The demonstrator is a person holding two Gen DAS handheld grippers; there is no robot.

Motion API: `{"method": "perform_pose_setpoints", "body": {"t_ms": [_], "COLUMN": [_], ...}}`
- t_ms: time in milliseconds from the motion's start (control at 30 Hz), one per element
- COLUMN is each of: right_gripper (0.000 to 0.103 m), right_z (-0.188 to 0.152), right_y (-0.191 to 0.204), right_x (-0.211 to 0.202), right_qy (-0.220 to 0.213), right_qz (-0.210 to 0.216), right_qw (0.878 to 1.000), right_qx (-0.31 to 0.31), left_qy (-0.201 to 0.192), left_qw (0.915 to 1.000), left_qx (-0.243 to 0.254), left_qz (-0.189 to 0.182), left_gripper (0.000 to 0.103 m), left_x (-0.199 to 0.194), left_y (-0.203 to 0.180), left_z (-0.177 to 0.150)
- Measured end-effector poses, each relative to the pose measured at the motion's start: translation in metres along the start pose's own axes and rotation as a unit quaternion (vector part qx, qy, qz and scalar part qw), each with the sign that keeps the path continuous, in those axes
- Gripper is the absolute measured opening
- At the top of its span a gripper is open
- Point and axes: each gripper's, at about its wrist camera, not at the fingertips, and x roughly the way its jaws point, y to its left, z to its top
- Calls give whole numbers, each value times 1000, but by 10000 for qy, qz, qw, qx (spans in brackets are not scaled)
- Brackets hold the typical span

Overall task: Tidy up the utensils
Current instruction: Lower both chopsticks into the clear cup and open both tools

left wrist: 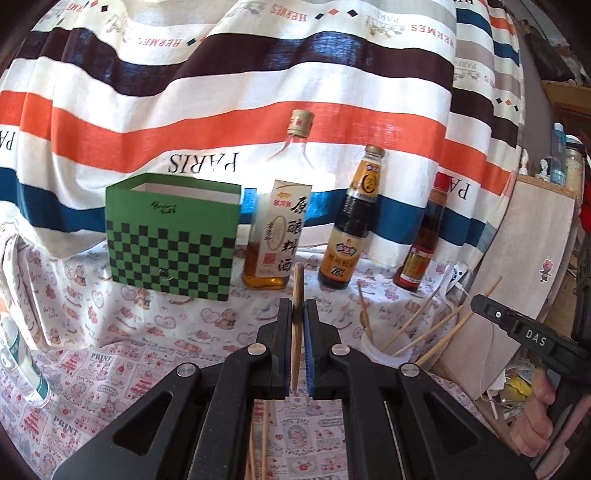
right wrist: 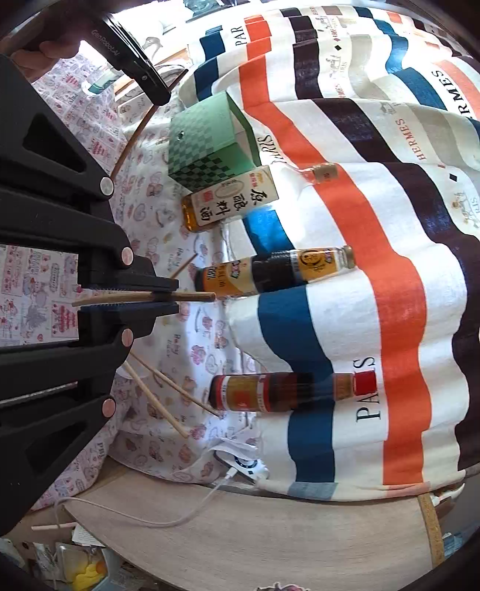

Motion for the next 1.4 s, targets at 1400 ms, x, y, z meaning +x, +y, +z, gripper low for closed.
{"method": "perform_pose_setpoints", "body": {"t_ms": [1400], "right_gripper": [6], "right_z": [5], "right_y": [-88], "right_x": [112], "right_qy": [884], "right_qz": [334], "right_qw": [9913], "right_qx": [921], "left_qy": [440], "left_qw": [9962], "left_qx": [453], "left_qz": [-592], "left_gripper": [5], "left_x": [146], "left_y": [-110], "left_z": [4]}}
